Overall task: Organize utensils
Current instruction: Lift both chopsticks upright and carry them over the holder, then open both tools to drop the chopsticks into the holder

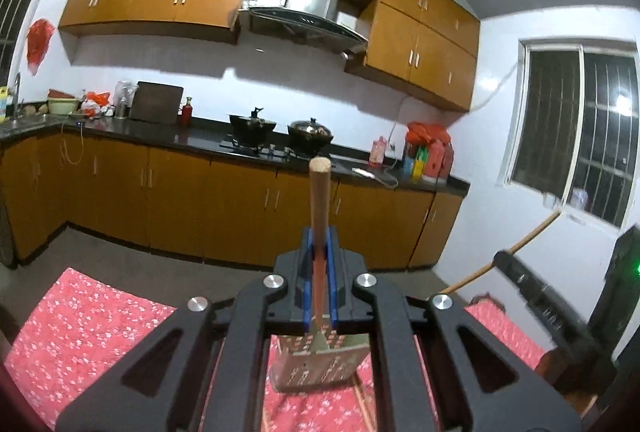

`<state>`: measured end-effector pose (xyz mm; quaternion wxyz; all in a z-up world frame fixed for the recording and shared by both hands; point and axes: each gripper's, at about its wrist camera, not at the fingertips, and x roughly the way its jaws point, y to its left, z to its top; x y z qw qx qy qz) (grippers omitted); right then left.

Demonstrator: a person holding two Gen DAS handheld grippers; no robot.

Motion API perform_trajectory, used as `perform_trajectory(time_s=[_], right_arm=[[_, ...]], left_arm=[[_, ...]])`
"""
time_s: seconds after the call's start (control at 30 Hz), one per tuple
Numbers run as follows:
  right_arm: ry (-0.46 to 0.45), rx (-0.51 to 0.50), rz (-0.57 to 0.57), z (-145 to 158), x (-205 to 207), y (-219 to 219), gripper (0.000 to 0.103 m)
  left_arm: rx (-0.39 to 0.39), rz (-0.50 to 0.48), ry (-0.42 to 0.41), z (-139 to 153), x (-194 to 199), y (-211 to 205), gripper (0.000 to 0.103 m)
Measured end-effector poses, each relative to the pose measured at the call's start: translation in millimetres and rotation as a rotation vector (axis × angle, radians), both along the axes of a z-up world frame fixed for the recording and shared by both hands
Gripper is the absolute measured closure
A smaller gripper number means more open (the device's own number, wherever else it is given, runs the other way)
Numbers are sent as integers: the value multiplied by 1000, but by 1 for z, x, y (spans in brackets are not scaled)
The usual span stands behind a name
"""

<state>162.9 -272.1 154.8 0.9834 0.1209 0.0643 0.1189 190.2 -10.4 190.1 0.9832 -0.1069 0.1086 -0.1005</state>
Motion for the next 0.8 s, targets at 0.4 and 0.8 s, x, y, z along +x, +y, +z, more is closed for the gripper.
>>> perform_trajectory(time_s=[0.4,0.8], right_arm=[[159,-78,24,-42,36,24,95],[190,-79,33,-46,37,24,52]], left_arm=[[52,3,74,-37,35,-14,95],[49,-14,171,-68,54,-15,86]])
